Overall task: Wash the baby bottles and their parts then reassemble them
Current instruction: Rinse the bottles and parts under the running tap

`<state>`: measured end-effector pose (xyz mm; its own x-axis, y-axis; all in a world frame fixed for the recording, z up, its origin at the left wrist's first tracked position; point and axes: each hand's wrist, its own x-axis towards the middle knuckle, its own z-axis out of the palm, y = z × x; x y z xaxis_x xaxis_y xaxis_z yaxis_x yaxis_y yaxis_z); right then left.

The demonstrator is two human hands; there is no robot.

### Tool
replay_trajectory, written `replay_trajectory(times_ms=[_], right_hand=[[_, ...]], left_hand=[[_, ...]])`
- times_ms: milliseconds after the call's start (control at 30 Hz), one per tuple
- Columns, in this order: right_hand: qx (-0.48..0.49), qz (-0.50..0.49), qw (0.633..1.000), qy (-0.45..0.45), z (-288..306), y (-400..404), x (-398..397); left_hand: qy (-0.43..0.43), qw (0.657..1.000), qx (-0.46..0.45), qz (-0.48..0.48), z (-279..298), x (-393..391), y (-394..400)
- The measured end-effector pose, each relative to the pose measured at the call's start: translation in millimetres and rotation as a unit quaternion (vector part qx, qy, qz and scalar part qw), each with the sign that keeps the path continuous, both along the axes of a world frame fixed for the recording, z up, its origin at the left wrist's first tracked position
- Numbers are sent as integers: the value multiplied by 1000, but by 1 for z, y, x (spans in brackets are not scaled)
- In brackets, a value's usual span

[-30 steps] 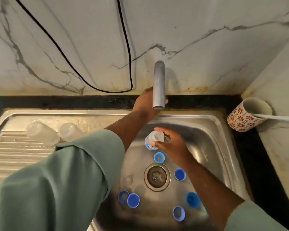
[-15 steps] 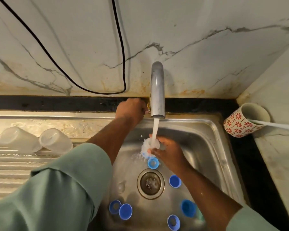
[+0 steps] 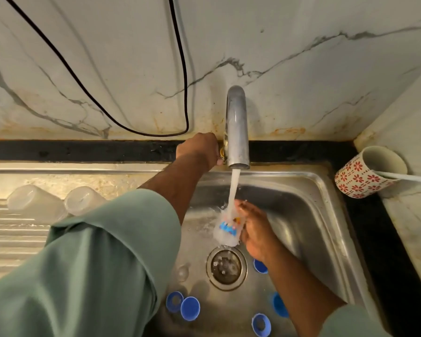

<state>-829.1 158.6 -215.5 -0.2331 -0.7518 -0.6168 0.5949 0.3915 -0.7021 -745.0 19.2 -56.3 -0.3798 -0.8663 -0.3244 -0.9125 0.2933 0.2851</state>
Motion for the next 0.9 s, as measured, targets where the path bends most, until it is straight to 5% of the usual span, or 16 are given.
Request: replay_trajectory(times_ms=[67, 500, 900], right_hand=[[-1, 62, 998, -6, 0, -2, -2], [32, 2, 999, -30, -17, -19, 9], [174, 54, 980, -79, -19, -27, 23]], left_hand=[[2, 1000, 11, 1, -1, 0, -1], [51, 997, 40, 46, -9, 0, -4], [63, 994, 20, 84, -9, -2, 5]])
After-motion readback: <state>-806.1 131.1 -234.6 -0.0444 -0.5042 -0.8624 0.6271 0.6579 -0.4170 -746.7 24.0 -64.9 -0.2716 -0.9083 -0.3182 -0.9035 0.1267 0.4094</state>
